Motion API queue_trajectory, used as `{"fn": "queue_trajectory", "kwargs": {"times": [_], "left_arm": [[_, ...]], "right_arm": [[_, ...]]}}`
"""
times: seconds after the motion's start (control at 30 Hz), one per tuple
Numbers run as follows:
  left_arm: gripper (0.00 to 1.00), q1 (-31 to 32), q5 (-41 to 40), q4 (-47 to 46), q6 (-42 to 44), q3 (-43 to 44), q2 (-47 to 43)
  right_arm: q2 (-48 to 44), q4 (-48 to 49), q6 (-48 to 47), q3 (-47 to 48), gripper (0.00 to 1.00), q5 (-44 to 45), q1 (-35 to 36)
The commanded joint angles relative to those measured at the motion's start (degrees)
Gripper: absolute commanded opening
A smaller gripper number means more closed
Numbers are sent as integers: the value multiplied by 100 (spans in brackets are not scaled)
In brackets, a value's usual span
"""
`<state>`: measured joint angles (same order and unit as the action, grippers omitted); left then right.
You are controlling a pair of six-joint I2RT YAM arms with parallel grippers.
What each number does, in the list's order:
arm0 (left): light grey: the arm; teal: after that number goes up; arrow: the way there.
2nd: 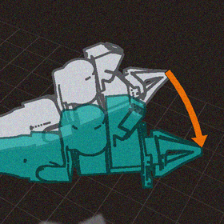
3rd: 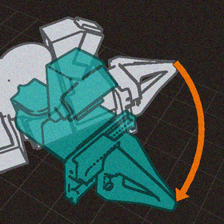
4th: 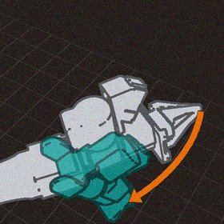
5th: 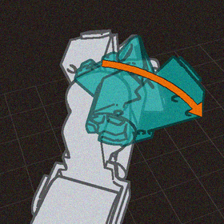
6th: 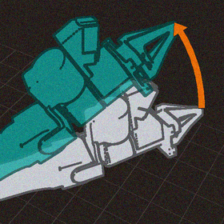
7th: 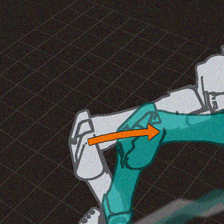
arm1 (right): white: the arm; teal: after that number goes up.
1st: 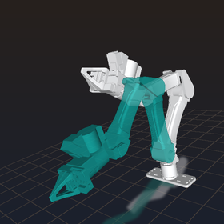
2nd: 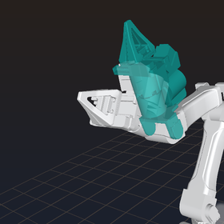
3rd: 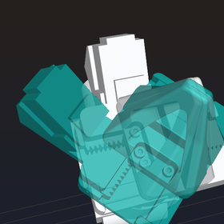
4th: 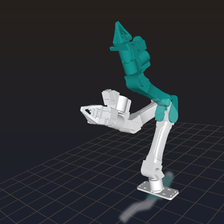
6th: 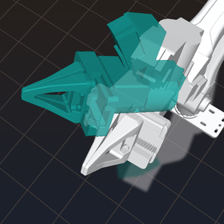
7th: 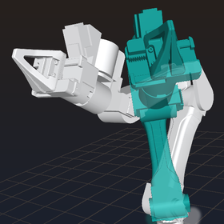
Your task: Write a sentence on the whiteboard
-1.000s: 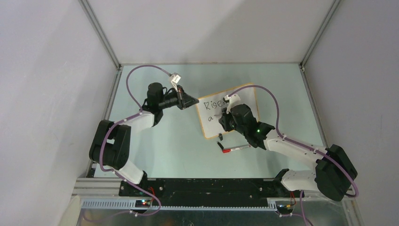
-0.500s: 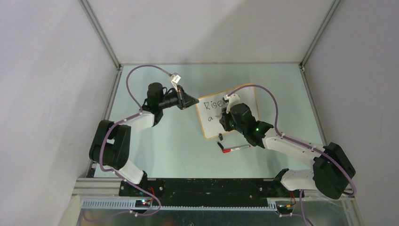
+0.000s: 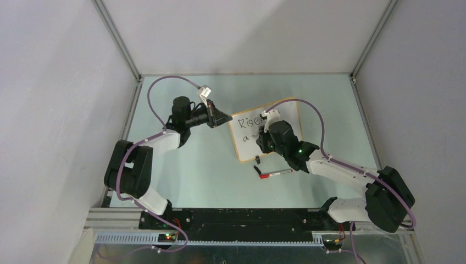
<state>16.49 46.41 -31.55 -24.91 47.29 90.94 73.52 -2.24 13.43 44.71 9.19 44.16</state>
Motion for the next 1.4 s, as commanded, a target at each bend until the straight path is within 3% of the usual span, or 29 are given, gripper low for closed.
{"fn": "queue_trajectory", "kwargs": {"times": [0.0, 1.37], "left_arm": [[2, 105, -91, 209, 257, 173, -164], [2, 130, -97, 305, 324, 202, -172]], "right_arm": [[20, 82, 17, 258, 0, 133, -25], [186, -63, -48, 407, 0, -139, -10]]}}
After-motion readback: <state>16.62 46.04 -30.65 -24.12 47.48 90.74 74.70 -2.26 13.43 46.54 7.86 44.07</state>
